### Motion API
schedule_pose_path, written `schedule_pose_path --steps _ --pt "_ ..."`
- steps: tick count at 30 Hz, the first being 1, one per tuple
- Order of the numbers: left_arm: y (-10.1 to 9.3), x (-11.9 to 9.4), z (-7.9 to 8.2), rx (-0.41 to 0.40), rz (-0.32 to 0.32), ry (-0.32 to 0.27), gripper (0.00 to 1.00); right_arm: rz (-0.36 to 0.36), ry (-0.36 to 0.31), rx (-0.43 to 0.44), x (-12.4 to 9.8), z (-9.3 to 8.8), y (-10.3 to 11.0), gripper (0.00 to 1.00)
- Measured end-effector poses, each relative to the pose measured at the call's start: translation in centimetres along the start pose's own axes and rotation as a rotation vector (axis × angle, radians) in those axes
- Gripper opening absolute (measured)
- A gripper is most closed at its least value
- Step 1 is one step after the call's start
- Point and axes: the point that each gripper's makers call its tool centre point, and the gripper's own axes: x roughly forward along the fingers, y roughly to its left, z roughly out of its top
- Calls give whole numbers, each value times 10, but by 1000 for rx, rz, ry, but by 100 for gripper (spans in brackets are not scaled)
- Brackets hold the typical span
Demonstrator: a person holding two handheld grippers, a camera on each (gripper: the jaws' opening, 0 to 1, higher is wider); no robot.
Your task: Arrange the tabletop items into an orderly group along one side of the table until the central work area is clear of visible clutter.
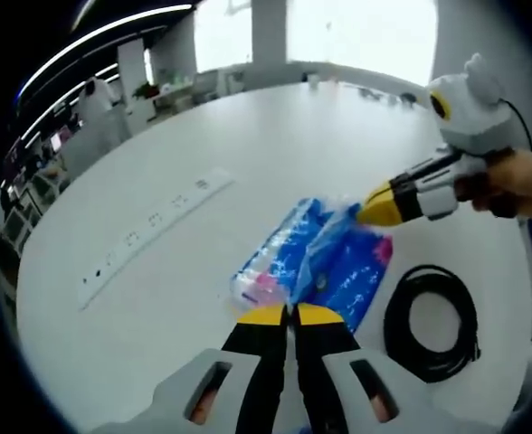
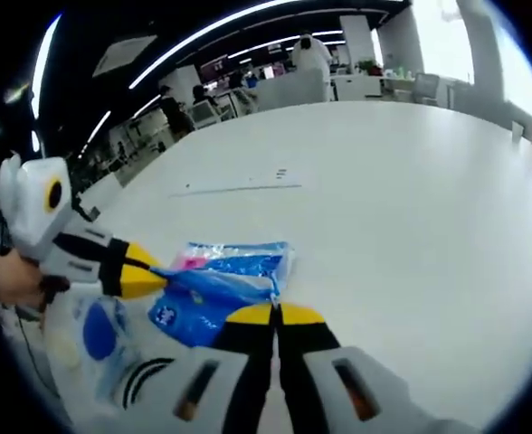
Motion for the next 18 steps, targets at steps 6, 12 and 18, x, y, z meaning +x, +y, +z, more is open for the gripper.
schedule_pose_path --steps 6,12,18 --pt "1 1 1 -10 1 -3 0 -7 -3 14 2 -1 -2 0" --pt "1 1 0 -38 0 -8 0 -9 -3 16 2 -1 -2 0" --pt "3 -5 4 -49 13 -9 14 -8 -42 13 -5 8 -3 11"
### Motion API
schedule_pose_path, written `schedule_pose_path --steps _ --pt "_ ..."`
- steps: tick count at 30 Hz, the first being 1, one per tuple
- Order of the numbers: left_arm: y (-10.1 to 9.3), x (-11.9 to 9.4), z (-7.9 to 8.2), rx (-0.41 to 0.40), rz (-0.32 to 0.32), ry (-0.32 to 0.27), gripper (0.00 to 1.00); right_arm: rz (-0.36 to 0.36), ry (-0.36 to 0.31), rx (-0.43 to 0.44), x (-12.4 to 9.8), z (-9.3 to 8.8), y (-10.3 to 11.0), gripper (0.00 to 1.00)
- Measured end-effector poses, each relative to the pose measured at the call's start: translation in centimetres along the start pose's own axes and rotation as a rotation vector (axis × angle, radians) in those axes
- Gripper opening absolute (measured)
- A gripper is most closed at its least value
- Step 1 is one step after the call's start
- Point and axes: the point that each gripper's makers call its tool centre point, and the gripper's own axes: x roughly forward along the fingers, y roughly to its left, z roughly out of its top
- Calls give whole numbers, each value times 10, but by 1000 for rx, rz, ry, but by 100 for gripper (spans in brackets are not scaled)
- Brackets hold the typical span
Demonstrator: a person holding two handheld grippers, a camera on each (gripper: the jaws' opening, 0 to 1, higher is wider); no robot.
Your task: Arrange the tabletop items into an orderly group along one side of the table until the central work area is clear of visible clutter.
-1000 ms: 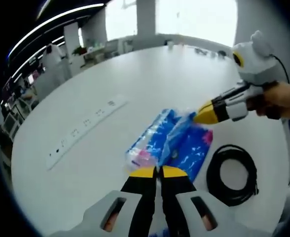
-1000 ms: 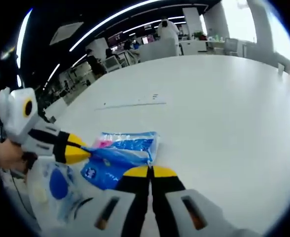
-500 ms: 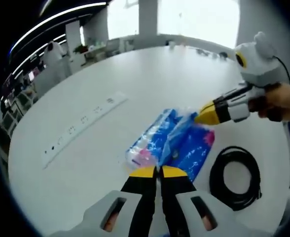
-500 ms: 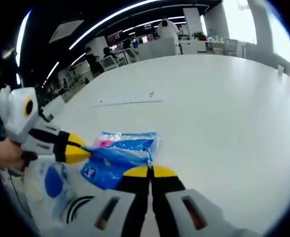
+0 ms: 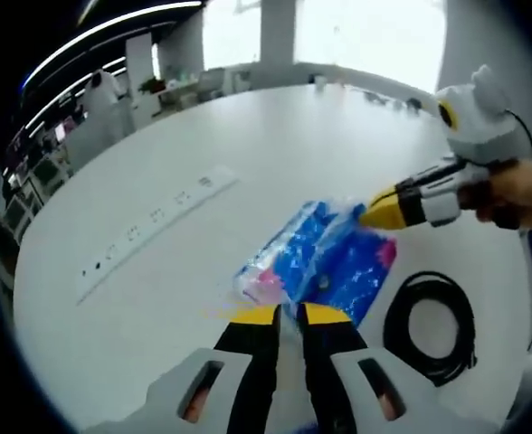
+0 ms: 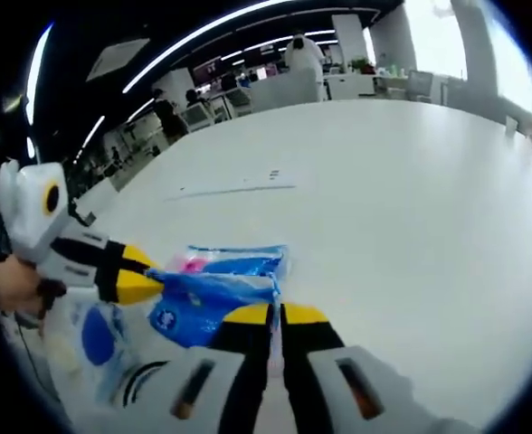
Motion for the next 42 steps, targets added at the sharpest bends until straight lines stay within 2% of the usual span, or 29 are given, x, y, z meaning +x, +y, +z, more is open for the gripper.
schedule_pose_path --steps 3,6,7,10,12,13,16,19,22,27,30,35,42 --pt "3 -4 2 14 26 -9 36 -18 -1 -29 -3 1 -1 34" --pt "9 -9 9 6 50 -44 53 -22 -25 -51 -9 4 0 47" --pt "10 -12 14 -11 56 -66 59 -16 -38 -48 -11 6 2 51" --pt "15 -19 18 -26 79 -73 77 -2 -54 -55 -17 12 8 59" --pt "11 -24 24 -74 56 -107 90 7 -60 -58 -22 16 13 64" --pt "7 -26 24 -96 36 -102 91 10 -64 -56 -24 17 16 66" --pt "8 -43 26 -67 66 -105 92 35 -78 -64 -32 23 27 67" --pt "10 -52 28 -60 66 -107 93 41 -78 -83 -39 26 35 70" --pt "11 -67 31 -45 82 -117 92 44 -86 -86 -46 28 39 70" --pt "11 -91 32 -75 105 -140 91 51 -82 -103 -62 27 48 70" --pt "10 -104 31 -67 117 -146 91 53 -90 -99 -70 29 50 69" --pt "7 -123 23 -51 123 -151 87 47 -62 -144 -82 18 61 69" --pt "6 -150 2 -36 153 -137 87 72 -66 -156 -90 10 80 68"
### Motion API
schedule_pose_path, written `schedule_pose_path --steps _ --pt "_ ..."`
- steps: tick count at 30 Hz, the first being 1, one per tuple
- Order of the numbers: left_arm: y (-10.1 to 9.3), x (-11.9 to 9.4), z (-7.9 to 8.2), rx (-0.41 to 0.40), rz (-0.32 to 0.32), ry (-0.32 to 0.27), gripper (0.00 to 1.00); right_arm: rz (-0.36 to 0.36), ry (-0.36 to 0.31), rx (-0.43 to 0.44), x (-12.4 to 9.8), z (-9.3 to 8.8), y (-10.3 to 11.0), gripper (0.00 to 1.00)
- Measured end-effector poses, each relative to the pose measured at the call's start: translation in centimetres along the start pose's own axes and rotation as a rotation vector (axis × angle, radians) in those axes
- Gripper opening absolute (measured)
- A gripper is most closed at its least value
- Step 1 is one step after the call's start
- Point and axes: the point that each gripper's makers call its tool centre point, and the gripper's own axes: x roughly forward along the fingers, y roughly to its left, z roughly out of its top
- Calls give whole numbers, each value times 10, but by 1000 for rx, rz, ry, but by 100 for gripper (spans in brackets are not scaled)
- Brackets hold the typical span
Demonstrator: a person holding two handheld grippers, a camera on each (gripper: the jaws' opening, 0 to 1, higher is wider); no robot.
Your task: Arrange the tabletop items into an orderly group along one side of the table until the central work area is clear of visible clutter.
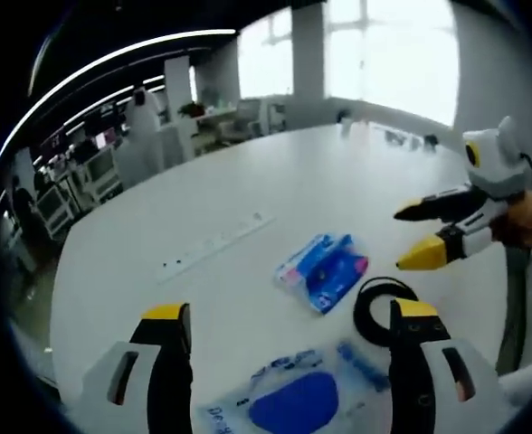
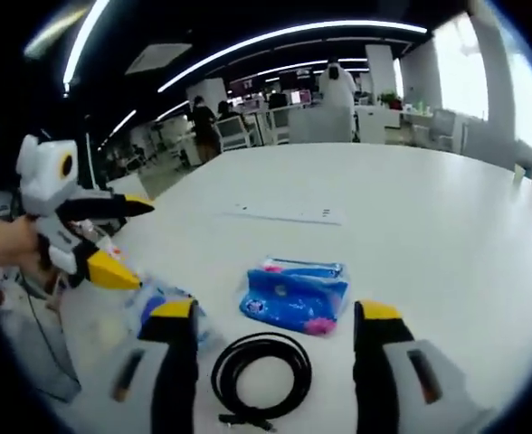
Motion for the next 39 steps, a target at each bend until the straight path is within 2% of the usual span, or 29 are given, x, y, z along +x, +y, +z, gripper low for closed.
schedule_pose_path --steps 3,10,22,27,31,39 --pt "7 -11 -5 -1 19 4 87 8 -7 -8 -2 3 7 67" --pt "21 -31 -1 -5 56 -15 87 20 -28 -10 -4 12 19 67" --pt "12 -36 -4 47 36 -7 86 5 -26 2 -12 5 22 64" --pt "17 -43 -6 13 46 -28 85 2 -27 26 -14 -1 24 63" --pt "23 -51 -18 26 52 -21 85 8 -28 28 -17 -8 30 63" --pt "33 -67 -61 9 68 15 85 15 -7 38 -18 -30 39 62"
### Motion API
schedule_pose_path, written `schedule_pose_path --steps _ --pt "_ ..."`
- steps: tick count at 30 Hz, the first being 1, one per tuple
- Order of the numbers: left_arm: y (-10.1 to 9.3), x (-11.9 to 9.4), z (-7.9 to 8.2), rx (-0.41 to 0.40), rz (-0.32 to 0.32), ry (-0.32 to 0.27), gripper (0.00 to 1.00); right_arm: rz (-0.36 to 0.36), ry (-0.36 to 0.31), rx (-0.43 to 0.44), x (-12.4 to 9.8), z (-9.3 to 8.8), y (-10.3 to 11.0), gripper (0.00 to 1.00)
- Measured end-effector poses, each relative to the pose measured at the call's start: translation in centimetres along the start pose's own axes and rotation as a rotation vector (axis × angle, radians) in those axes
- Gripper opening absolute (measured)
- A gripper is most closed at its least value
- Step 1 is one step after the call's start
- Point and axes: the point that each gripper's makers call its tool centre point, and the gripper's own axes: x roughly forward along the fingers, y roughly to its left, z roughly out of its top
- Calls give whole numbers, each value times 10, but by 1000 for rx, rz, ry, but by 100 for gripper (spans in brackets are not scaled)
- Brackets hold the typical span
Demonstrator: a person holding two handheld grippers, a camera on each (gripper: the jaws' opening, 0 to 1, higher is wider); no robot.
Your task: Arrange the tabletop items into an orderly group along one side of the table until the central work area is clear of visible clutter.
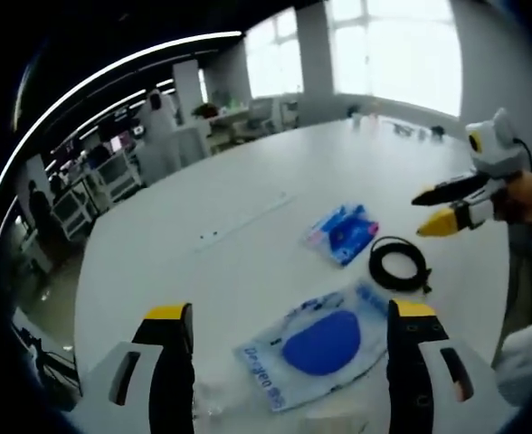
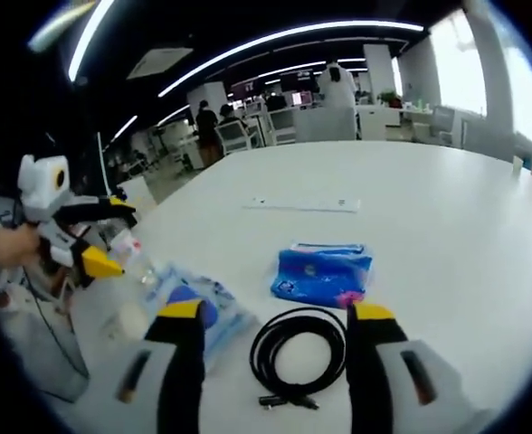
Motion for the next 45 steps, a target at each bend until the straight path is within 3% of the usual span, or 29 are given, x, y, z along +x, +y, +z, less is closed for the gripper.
schedule_pose_path --steps 8,12,24,30,36,45 --pt "6 -18 -36 -9 8 35 84 28 14 15 -4 -19 13 62" --pt "6 -20 -47 -11 -1 55 85 36 31 16 -3 -27 17 61" --pt "2 -20 -36 32 -4 32 83 59 33 22 0 -28 27 60" --pt "-9 -33 -27 45 -25 -32 81 61 35 44 -7 -42 27 59" --pt "6 -47 -15 127 35 -89 80 60 37 78 -15 -59 30 59" --pt "50 -69 9 119 155 -172 78 57 29 128 -29 -78 35 59"
